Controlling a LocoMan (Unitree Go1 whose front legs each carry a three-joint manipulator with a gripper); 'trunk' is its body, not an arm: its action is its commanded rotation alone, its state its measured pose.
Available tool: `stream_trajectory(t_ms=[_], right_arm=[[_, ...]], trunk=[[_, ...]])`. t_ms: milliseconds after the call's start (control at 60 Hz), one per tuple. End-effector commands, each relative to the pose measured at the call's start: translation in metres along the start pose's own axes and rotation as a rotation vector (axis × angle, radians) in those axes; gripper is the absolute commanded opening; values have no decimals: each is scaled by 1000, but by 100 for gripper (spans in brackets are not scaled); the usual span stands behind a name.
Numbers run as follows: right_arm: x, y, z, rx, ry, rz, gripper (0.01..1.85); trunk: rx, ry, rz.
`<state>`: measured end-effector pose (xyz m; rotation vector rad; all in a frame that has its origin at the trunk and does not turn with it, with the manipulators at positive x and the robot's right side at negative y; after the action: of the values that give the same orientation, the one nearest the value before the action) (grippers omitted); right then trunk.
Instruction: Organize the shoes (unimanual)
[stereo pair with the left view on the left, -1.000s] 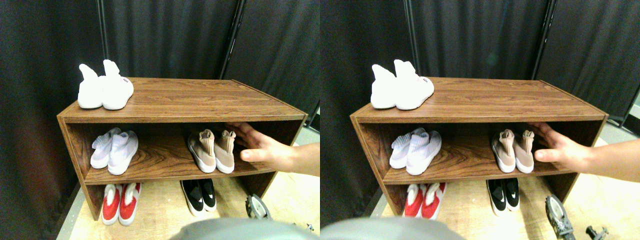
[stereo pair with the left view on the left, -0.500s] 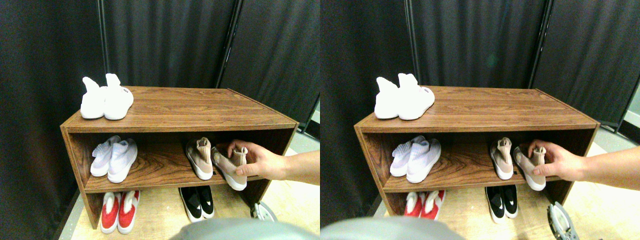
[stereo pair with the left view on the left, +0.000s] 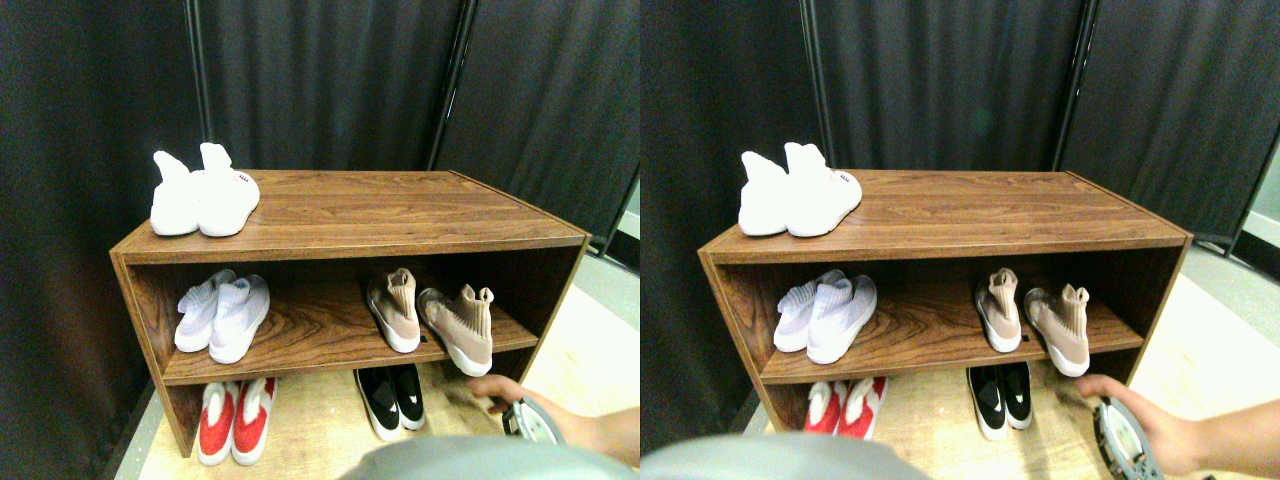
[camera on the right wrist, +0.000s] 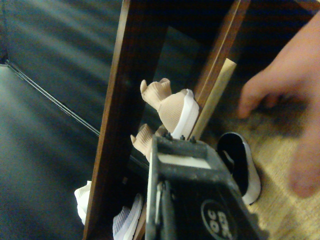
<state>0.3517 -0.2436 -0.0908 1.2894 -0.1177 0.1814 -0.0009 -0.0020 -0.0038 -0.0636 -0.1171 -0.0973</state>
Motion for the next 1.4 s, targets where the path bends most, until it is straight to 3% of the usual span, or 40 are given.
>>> stream_trajectory(t_ms=[17, 183, 367, 883, 917, 933, 967, 1033, 1283, 1400], right_arm=[[2, 9, 1, -10, -2, 43, 6], [3, 8, 0, -11, -23, 36, 6], [5, 9, -1, 10, 25, 47, 6], [5, 16, -3, 21, -14, 41, 6], [4, 17, -3, 22, -20, 36, 38], [4, 17, -3, 16, 6, 34, 73], [5, 18, -3, -38, 32, 38, 119], [8, 19, -4, -85, 49, 47, 151], [29, 16, -3, -88, 30, 27, 174], [41, 15, -2, -74, -6, 5, 173]], trunk=[[-5, 6, 1], [-5, 8, 1], [-5, 13, -2], [-5, 13, -6], [-5, 13, -6], [-5, 13, -6], [-5, 13, -6], [-5, 13, -6], [-7, 15, 1], [-8, 17, 3]])
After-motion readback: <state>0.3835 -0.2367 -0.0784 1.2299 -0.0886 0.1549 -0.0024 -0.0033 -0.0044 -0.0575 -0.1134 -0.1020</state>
